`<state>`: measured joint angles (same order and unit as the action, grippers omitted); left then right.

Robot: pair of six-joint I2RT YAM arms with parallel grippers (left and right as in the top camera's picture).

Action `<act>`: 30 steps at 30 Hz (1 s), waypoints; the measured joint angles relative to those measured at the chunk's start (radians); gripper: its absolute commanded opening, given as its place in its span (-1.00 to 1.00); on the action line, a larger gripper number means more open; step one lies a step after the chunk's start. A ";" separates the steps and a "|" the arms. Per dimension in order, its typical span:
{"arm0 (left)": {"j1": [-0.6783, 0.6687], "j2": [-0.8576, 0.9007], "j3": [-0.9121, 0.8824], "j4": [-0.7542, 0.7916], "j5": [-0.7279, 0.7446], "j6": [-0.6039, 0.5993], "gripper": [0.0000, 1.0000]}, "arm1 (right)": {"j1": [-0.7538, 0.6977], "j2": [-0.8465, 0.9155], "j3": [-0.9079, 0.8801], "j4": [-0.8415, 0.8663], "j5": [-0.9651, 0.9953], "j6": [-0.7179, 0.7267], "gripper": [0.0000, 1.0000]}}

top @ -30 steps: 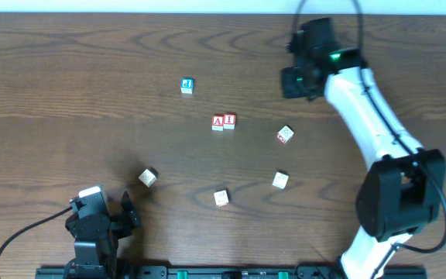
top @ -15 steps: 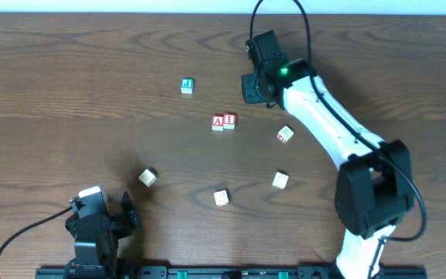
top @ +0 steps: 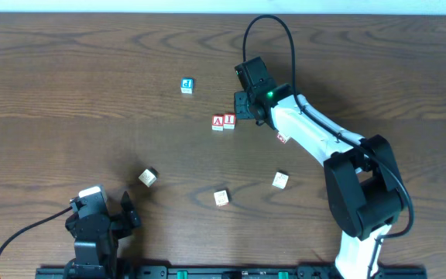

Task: Spell out Ai2
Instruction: 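Carry the '2' block left toward the right side of the 'I' block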

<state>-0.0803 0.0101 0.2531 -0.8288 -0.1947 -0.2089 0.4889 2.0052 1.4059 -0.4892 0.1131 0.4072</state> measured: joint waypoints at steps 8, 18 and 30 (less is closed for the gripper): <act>0.000 0.000 0.000 0.000 0.000 0.000 0.90 | 0.009 0.000 -0.003 0.008 -0.006 0.023 -0.97; 0.000 0.000 0.000 0.000 0.000 0.000 0.90 | 0.023 0.000 -0.062 0.031 -0.008 0.064 -0.97; 0.000 0.000 0.000 0.000 0.000 0.000 0.90 | 0.028 0.000 -0.073 0.035 -0.008 0.105 -0.97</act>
<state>-0.0803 0.0101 0.2527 -0.8291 -0.1947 -0.2089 0.5171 2.0056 1.3327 -0.4545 0.1055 0.5125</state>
